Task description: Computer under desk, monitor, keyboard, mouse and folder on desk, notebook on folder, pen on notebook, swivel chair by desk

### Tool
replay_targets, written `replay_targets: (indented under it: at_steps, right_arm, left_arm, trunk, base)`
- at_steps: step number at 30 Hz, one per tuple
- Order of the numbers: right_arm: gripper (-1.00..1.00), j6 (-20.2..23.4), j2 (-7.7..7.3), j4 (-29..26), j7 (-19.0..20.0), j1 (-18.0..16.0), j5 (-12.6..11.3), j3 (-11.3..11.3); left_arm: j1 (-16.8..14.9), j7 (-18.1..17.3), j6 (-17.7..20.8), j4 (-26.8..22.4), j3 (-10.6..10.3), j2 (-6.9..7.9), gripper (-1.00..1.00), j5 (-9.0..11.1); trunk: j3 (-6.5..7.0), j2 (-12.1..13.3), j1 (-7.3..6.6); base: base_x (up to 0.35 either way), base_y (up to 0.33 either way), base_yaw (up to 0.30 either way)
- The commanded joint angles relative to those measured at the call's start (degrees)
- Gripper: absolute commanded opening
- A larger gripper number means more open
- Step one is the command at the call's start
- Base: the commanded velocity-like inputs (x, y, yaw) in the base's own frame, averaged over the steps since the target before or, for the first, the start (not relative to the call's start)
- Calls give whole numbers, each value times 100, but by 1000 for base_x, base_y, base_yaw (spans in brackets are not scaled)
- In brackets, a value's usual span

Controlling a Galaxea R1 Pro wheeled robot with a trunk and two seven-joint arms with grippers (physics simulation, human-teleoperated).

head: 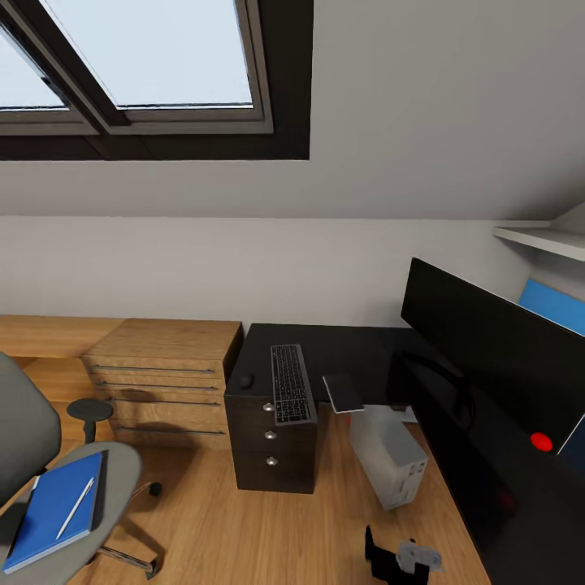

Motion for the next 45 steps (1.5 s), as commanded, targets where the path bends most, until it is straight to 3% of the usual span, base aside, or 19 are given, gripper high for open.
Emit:
replay_targets:
  at_steps: [1, 4, 5, 6, 8, 9, 10, 11, 12, 13, 14, 18, 21, 27, 36, 45]
  right_arm:
    - [100, 104, -2, -184, -79, -3, -9, 41]
    - [100, 685, -17, -770, -205, -3, 73, 41]
    - [100, 1250, -41, -1272, -301, -4, 151, 33]
    - [100, 2312, -132, -2277, -397, 2, 228, 11]
    - [100, 3122, -235, -3038, -441, 9, 244, -7]
    - [100, 3962, -345, -3755, -470, 17, 235, -41]
    - [100, 4868, -444, -4373, -496, 22, 175, -176]
    - [100, 5266, -482, -4603, -507, 24, 131, -287]
    - [100, 5953, -534, -4946, -522, 27, 21, -600]
    - [100, 6227, -546, -5074, -529, 28, -31, -782]
    - [100, 6628, -560, -5257, -532, 29, -112, -1112]
    - [100, 7135, -596, -5485, -519, 37, -208, -1569]
    - [100, 7232, -636, -5559, -510, 39, -234, -1690]
    - [100, 7293, -722, -5633, -500, 40, -258, -1769]
    - [100, 7287, -725, -5654, -503, 40, -250, -1774]
    - [100, 6864, -749, -5678, -495, 46, -249, -1786]
  left_arm:
    - [-5, 25, -45, 4, -21, 7, 100, 60]
    - [-5, 25, -44, 24, -20, 7, 100, 61]
    - [-5, 25, -44, 32, -20, 7, 100, 61]
    - [-5, 26, -43, 37, -20, 7, 100, 63]
    - [-5, 26, -43, 41, -20, 7, 100, 67]
    - [-5, 26, -42, 46, -20, 7, 100, 68]
    - [-5, 26, -41, 47, -20, 7, 100, 66]
    - [-5, 26, -41, 47, -20, 7, 100, 65]
    - [-5, 26, -41, 48, -20, 7, 100, 64]
    - [-5, 26, -39, 49, -20, 9, 100, 63]
    - [-5, 24, -36, 50, -20, 11, 100, 63]
    - [-5, 20, -32, 47, -20, 20, 100, 62]
    - [-5, 18, -32, 51, -20, 26, 100, 62]
    - [-5, 17, -38, 54, -12, 49, 100, 62]
    - [-5, 17, -49, 54, -15, 50, 100, 54]
    - [-5, 17, -49, 54, -11, 58, 100, 53]
  trunk:
    - [-13, -12, 4]
    - [-13, -12, 4]
    - [-13, -12, 4]
    - [-13, -12, 4]
    - [-13, -12, 4]
    - [-13, -12, 4]
    - [-13, -12, 4]
    - [-13, -12, 4]
    - [-13, -12, 4]
    - [-13, -12, 4]
    - [-13, -12, 4]
    - [-12, -12, 4]
    - [-6, -12, 4]
    - [15, -12, 4]
    - [20, -12, 4]
    - [65, -12, 4]
  base:
    - [0, 0, 0]
    - [0, 0, 0]
    - [0, 0, 0]
    - [0, 0, 0]
    - [0, 0, 0]
    - [0, 0, 0]
    - [0, 0, 0]
    - [0, 0, 0]
    - [0, 0, 0]
    - [0, 0, 0]
    - [0, 0, 0]
    - [0, 0, -2]
    - [0, 0, -74]
    - [0, 9, -177]
    - [0, 228, -41]
    - [0, 20, -157]
